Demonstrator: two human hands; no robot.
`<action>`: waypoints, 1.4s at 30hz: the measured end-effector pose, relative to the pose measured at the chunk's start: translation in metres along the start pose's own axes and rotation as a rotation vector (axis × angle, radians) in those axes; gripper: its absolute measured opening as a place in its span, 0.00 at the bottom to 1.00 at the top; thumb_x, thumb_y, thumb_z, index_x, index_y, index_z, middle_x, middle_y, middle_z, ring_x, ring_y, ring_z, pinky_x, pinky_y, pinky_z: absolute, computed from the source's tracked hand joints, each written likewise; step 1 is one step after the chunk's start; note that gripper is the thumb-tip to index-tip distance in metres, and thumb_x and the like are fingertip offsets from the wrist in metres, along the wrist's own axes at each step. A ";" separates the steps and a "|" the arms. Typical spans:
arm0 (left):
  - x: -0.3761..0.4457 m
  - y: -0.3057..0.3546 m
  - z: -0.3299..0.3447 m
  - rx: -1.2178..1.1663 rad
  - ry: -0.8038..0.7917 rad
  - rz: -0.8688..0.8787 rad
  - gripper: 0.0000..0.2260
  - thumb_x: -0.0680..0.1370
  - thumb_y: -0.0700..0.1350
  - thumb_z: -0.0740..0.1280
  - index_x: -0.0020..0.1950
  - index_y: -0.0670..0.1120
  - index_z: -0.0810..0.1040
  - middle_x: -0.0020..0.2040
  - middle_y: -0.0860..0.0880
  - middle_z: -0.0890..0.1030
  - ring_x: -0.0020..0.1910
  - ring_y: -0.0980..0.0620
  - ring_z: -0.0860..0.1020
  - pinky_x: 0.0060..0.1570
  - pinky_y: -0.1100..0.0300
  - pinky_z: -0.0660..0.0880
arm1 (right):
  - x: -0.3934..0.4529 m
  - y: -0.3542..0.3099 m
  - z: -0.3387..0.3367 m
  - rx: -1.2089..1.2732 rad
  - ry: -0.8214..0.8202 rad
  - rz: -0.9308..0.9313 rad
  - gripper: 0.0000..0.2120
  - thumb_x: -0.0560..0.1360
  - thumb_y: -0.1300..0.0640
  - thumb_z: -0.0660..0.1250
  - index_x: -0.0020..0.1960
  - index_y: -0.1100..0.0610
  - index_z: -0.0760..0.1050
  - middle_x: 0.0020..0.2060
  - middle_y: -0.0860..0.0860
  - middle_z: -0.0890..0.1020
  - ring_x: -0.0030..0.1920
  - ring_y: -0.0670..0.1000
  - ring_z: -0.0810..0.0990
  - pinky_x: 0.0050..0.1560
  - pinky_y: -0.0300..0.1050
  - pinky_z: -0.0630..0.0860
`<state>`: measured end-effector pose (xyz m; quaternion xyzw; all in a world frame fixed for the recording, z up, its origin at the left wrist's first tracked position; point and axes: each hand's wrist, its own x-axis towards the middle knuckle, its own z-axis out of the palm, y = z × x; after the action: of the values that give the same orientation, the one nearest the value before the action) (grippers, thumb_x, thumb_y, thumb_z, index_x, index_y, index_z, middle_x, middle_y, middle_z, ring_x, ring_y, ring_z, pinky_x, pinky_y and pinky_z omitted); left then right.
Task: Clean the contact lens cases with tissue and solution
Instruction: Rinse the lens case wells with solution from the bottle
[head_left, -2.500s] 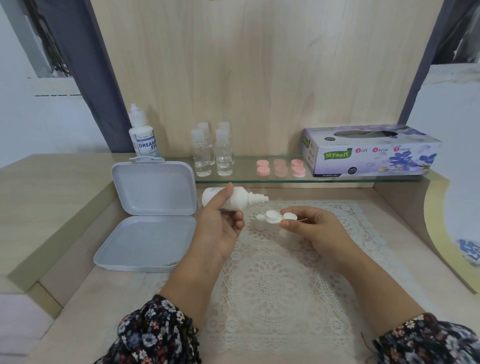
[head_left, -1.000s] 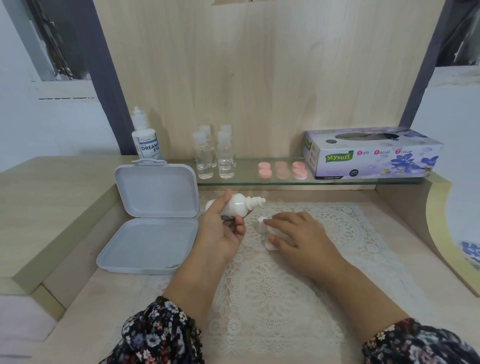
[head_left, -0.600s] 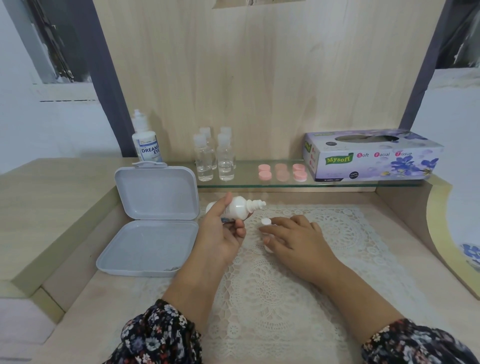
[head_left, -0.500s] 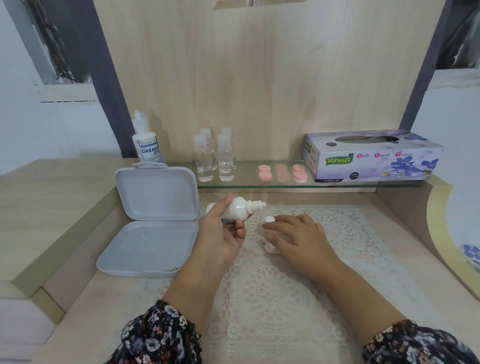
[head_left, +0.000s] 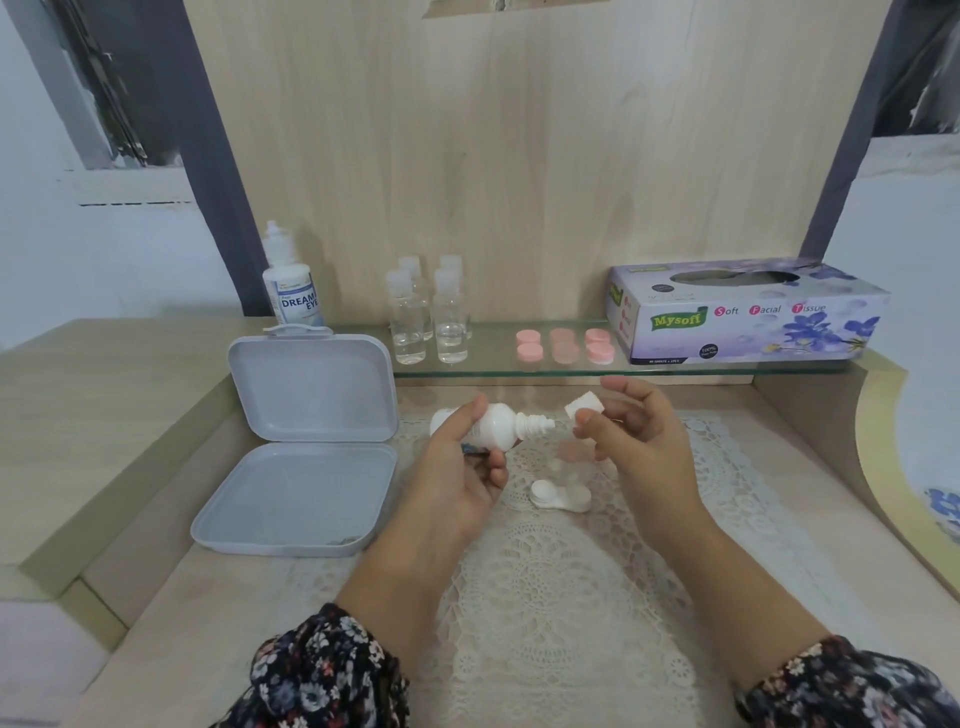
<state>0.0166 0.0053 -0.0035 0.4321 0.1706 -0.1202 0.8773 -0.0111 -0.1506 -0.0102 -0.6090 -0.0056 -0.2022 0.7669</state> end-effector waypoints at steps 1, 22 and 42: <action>-0.001 0.000 0.000 0.000 0.003 0.000 0.11 0.74 0.47 0.72 0.48 0.41 0.77 0.36 0.45 0.74 0.23 0.55 0.69 0.23 0.66 0.67 | -0.001 0.000 0.000 -0.007 -0.027 -0.009 0.13 0.73 0.68 0.70 0.54 0.56 0.76 0.44 0.54 0.82 0.42 0.51 0.82 0.34 0.34 0.76; -0.007 -0.004 0.006 0.072 -0.053 0.062 0.08 0.75 0.46 0.71 0.47 0.43 0.77 0.33 0.46 0.75 0.24 0.55 0.70 0.24 0.66 0.68 | -0.008 0.005 -0.005 -0.624 -0.233 -0.350 0.18 0.73 0.60 0.72 0.52 0.36 0.75 0.44 0.38 0.80 0.43 0.40 0.78 0.46 0.27 0.71; -0.009 -0.002 0.005 0.027 -0.054 0.083 0.07 0.75 0.46 0.70 0.45 0.43 0.77 0.37 0.44 0.75 0.26 0.55 0.69 0.28 0.65 0.68 | -0.009 0.004 -0.007 -0.660 -0.218 -0.188 0.07 0.76 0.50 0.67 0.54 0.42 0.75 0.37 0.45 0.80 0.37 0.42 0.76 0.41 0.39 0.73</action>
<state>0.0085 0.0005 0.0020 0.4474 0.1273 -0.0975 0.8799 -0.0197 -0.1539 -0.0178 -0.8386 -0.0775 -0.1968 0.5020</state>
